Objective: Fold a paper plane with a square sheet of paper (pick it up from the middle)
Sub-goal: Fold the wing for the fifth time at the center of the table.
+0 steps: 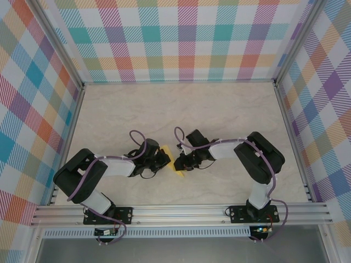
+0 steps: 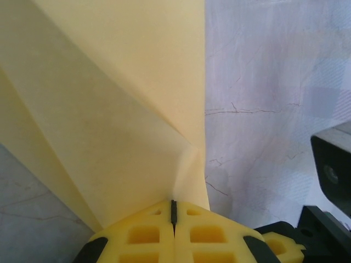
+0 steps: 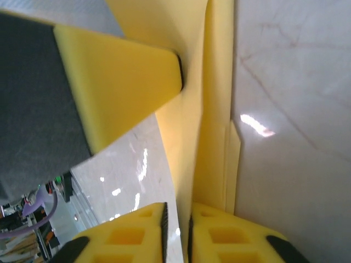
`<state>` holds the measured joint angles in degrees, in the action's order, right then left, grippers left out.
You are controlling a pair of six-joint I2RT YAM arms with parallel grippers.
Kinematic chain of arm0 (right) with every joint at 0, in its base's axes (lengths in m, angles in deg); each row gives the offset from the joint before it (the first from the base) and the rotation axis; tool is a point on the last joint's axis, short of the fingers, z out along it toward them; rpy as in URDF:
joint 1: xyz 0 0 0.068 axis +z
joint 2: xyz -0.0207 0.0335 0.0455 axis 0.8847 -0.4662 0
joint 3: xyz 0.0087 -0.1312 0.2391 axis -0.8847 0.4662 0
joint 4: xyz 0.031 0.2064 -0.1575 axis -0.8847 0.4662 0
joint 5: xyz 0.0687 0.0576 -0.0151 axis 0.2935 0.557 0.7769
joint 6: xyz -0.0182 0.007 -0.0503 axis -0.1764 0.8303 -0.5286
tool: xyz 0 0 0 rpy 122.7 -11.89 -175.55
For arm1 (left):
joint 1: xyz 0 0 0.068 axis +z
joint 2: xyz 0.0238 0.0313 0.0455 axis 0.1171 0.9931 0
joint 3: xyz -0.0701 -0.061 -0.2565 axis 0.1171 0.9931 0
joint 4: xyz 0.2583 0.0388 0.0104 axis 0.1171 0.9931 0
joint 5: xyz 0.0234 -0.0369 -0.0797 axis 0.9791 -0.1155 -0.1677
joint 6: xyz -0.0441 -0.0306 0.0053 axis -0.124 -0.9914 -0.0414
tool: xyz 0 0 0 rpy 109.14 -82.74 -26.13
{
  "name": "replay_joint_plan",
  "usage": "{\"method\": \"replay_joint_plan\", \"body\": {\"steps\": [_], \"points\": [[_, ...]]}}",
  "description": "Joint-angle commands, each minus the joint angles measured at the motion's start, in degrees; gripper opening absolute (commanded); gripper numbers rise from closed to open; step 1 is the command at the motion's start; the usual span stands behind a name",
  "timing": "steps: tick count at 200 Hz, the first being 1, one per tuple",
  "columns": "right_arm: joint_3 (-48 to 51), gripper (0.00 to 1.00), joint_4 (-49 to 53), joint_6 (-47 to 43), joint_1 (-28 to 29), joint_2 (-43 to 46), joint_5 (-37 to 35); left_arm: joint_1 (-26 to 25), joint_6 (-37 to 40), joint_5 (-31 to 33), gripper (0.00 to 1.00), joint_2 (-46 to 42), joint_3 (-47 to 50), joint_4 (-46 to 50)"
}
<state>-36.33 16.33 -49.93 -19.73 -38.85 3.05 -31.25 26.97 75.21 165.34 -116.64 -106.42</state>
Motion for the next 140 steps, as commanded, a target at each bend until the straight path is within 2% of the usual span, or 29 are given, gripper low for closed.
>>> {"method": "replay_joint_plan", "body": {"steps": [1, 48, 86, 140], "points": [[-0.2, 0.21, 5.1, -2.7, 0.4, 2.4, 2.5, 0.1, 1.2, 2.6, 0.0, 0.7, 0.7, 5.2], [-0.4, 0.21, 5.0, -2.2, 0.4, 2.2, 2.1, 0.1, 1.4, 1.8, 0.0, 0.9, 0.5, 5.2], [-0.4, 0.14, 5.6, -3.2, 0.4, 2.0, 3.1, 0.1, 1.6, 1.9, 0.0, 0.7, 0.5, 5.7], [-2.3, 0.21, 11.2, -5.4, 0.3, 3.0, -1.1, 0.1, 1.9, 1.8, 0.0, 0.4, 0.5, 5.8]]}}
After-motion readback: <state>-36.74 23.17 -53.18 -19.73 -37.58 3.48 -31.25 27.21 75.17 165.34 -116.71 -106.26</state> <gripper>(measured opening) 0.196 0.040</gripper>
